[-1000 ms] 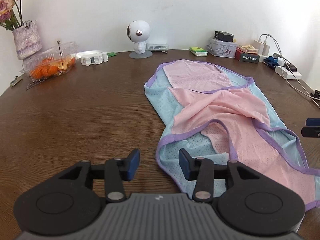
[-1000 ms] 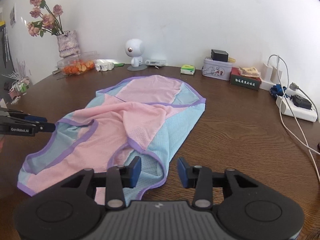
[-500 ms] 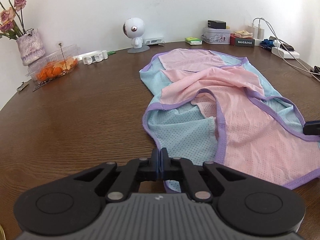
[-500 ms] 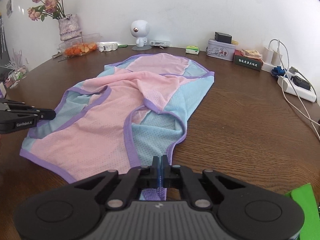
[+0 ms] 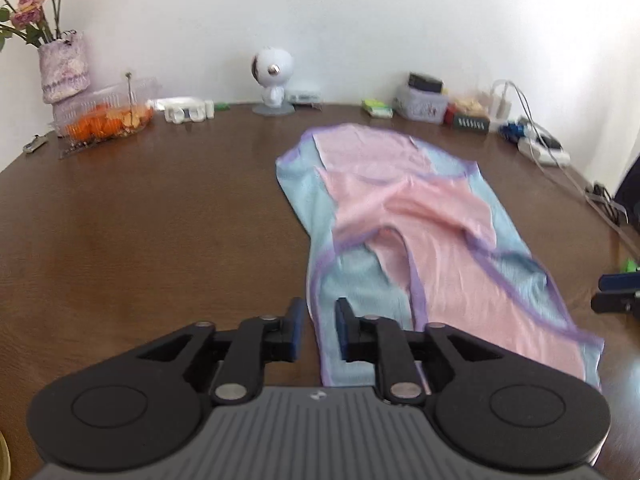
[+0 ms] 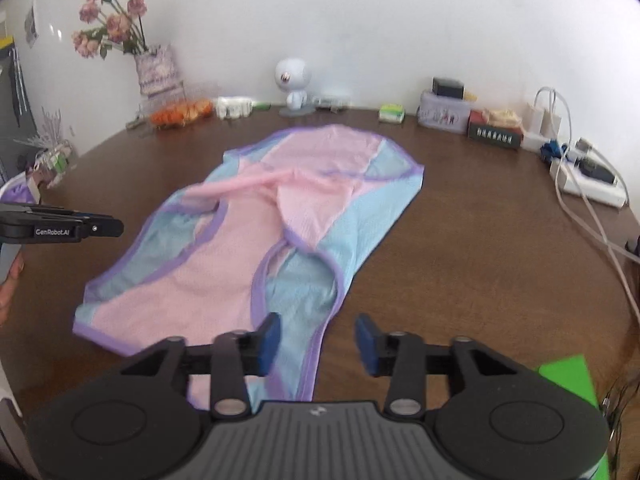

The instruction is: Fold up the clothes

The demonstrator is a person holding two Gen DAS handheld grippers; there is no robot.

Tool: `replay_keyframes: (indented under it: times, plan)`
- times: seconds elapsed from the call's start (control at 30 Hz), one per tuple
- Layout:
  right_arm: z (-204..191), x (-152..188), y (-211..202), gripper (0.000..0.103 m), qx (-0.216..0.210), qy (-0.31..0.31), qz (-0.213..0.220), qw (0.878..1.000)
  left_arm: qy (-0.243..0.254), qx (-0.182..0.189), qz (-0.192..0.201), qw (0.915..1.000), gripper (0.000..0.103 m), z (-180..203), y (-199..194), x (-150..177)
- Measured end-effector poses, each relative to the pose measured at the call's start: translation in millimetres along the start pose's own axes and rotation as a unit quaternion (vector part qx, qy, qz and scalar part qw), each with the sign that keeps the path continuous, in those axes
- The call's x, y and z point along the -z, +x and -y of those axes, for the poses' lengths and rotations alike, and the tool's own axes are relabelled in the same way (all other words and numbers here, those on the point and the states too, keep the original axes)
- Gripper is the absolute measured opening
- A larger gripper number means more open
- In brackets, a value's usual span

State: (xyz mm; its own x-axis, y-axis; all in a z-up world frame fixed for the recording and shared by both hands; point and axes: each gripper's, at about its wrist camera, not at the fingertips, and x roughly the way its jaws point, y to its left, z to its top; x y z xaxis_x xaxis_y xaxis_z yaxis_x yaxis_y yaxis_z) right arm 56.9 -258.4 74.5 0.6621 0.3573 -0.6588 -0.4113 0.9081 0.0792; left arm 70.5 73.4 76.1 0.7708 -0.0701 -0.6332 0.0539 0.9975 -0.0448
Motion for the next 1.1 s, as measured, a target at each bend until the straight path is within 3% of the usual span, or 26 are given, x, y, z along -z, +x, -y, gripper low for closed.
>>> replay_keyframes:
  times: [0.07,0.23,0.4,0.47,0.53,0.57,0.67,0.73,0.77,0.8,0.83,0.9,1.0,1.07,1.1]
  plan:
    - [13,-25,15,0.059,0.024,0.001,0.028,0.999,0.006,-0.009,0.016,0.9998,0.042,0,15,-30]
    - [64,-84,93,0.058,0.056,0.065,0.021,0.996,0.002,-0.069,-0.030,0.9972,0.041,1,112,-86]
    - [101,-119,142,0.058,0.055,0.110,0.006,0.992,-0.031,-0.060,-0.064,0.9956,0.040,-8,182,-118]
    - [108,-130,156,0.058,0.052,0.109,0.005,0.993,-0.018,-0.060,-0.077,0.9950,0.032,-6,203,-126]
    - [114,-139,171,0.057,0.051,0.101,-0.002,0.994,0.006,-0.061,-0.085,0.9944,0.003,-2,216,-127]
    - [117,-142,178,0.056,0.051,0.096,-0.007,0.994,0.003,-0.057,-0.084,0.9948,0.003,-4,219,-127]
    - [122,-145,200,0.043,0.052,0.093,-0.030,0.994,-0.019,-0.045,-0.070,0.9963,0.001,-12,225,-126]
    - [121,-140,211,0.026,0.043,0.085,-0.043,0.995,-0.041,-0.039,-0.048,0.9972,0.001,-20,225,-128]
    - [120,-138,216,0.024,0.043,0.084,-0.049,0.994,-0.058,-0.031,-0.042,0.9970,0.001,-25,224,-129]
    - [118,-136,220,0.007,0.047,0.078,-0.054,0.994,-0.077,-0.023,-0.044,0.9958,0.001,-31,225,-131]
    - [115,-135,222,0.001,0.056,0.066,-0.053,0.995,-0.092,-0.019,-0.046,0.9945,0.001,-36,226,-133]
    - [110,-135,223,0.001,0.088,0.046,-0.046,0.994,-0.116,-0.024,-0.055,0.9915,0.001,-44,231,-136]
    - [110,-138,220,0.002,0.101,0.048,-0.025,0.993,-0.145,-0.038,-0.051,0.9873,0.003,-53,229,-136]
    - [103,-140,202,0.013,0.111,0.044,-0.001,0.993,-0.145,-0.034,-0.038,0.9881,0.009,-53,212,-135]
    - [97,-141,189,0.030,0.110,0.041,0.004,0.993,-0.140,-0.029,-0.033,0.9892,0.015,-51,198,-133]
